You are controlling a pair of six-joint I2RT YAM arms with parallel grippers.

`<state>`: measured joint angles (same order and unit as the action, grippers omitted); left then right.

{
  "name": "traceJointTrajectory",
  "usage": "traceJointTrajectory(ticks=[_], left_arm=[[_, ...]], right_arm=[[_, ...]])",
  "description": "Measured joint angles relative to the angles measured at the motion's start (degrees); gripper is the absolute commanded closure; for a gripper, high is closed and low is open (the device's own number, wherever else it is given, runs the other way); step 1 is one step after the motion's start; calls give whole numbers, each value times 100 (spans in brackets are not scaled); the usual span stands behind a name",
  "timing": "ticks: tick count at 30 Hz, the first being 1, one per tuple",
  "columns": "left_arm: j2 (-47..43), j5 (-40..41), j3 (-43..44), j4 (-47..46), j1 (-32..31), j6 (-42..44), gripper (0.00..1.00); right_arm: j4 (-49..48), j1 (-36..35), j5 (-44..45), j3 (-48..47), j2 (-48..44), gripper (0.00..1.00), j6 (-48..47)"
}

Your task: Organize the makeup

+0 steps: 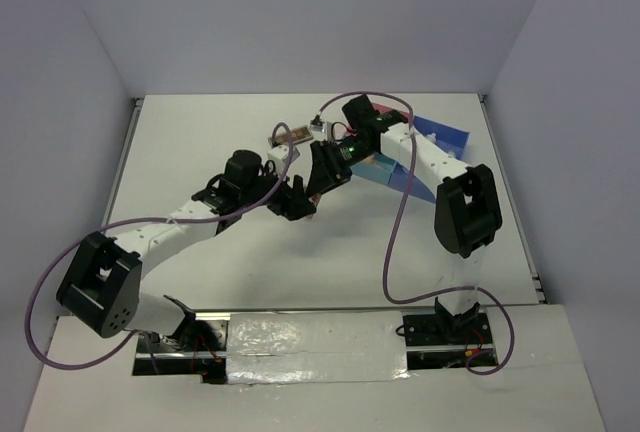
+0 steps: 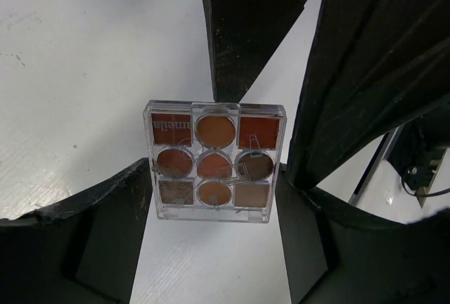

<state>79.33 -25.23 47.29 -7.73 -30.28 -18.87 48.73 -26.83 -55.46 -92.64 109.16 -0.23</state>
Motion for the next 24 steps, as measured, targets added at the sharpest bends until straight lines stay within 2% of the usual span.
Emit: traceJointTrajectory(ticks=[15,21,22,24], left_arm=[[35,203,31,247,-160,101,100],[-39,372,31,151,-157,92,100],[-50,391,31,149,-157,92,100],[-57,420,31,166,-164,92,97]], right_arm=[[-232,-365,778,223,-28,42,568],[-251,-413,931,260,-28,60,614],[-258,-422,942,286,-28,68,616],[-260,-431,957,330,-28,74,632]])
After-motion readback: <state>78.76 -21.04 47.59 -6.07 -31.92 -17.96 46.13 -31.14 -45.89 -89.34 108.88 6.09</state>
